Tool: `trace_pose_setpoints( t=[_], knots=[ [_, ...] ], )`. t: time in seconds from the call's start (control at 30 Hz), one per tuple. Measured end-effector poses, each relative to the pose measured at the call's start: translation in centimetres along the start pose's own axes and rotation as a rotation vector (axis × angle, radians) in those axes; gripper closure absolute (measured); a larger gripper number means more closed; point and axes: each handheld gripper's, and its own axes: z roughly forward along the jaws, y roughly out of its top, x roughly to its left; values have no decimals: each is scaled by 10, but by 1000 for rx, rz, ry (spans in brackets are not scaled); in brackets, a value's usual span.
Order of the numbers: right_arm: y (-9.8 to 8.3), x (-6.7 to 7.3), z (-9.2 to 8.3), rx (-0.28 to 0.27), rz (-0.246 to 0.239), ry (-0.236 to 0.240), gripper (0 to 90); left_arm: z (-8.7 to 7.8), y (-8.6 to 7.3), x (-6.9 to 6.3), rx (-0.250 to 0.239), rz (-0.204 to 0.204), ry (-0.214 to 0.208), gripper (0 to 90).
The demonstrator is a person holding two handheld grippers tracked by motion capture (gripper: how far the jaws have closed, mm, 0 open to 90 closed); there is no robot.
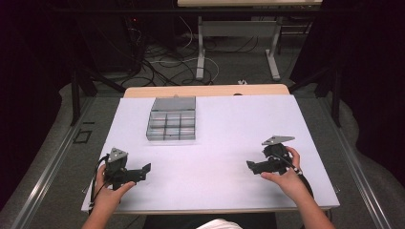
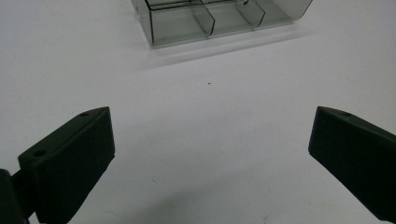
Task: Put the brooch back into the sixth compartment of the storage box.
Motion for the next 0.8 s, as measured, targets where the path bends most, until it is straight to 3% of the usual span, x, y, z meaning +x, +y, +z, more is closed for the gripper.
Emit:
trace_pose_setpoints(
  t=[0.47,0.8],
  knots=[
    [-4,6,9,21,-11,-23,261,0,0,0,-2,3,2,3],
    [-8,4,13,45,-57,-30,394,0,0,1,-2,2,2,3]
  ],
)
